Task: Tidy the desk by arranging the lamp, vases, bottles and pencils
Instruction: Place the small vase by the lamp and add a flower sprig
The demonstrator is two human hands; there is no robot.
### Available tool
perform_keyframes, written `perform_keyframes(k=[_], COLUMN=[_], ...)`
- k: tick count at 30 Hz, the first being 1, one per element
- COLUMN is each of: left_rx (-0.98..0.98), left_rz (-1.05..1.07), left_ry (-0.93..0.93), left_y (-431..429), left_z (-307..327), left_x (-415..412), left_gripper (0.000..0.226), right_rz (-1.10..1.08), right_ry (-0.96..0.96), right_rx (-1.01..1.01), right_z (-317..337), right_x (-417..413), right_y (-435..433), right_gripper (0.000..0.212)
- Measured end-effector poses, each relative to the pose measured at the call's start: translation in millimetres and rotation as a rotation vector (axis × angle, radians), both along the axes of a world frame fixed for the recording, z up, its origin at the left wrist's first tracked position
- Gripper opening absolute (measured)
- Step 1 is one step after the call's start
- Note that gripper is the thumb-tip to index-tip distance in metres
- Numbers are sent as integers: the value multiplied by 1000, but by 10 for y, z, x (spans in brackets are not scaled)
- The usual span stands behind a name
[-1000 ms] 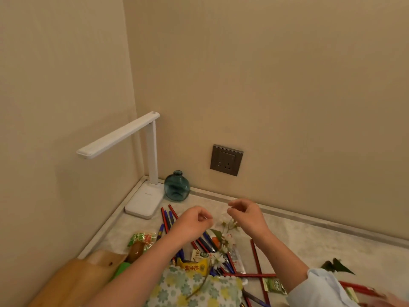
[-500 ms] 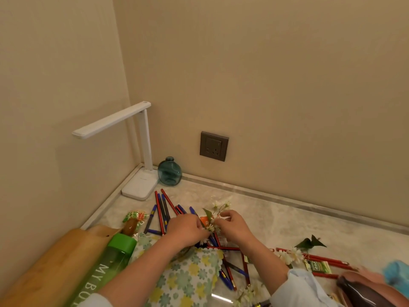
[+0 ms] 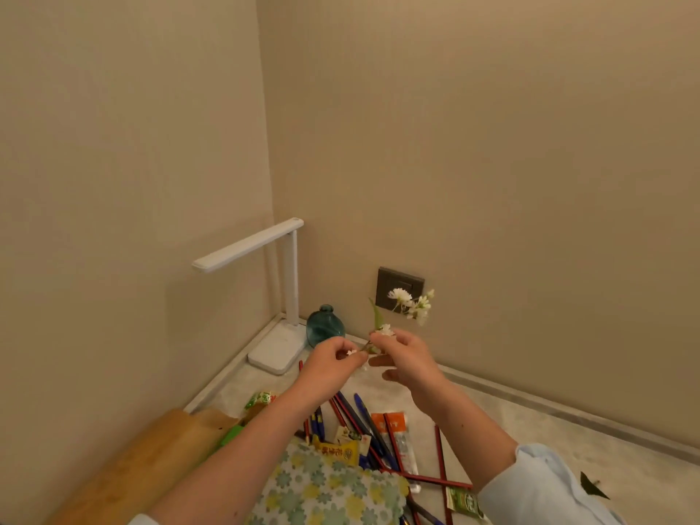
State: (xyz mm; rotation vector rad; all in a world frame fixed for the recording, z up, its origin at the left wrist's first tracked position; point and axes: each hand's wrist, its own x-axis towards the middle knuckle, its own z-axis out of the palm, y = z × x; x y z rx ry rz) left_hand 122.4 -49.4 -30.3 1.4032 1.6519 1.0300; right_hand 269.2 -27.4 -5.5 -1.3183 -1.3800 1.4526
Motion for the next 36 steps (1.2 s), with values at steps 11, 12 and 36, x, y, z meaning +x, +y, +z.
perform_keyframes(k=[11,12,36], left_rx=[176,186,249], left_rz=[36,32,166], left_ry=[-147,-149,-442], left_y=[573,645,1684], left_z=[700,749,156], left_x=[-490,-534,-817], left_gripper=[20,19,13], right_rz=[54,56,161], right_ry=[-133,-158,-453], right_rx=[369,401,584], right_z=[903,964,663], right_x=[-604,-659,-1138], right_y=[657,730,1747], right_gripper=[11,10,10])
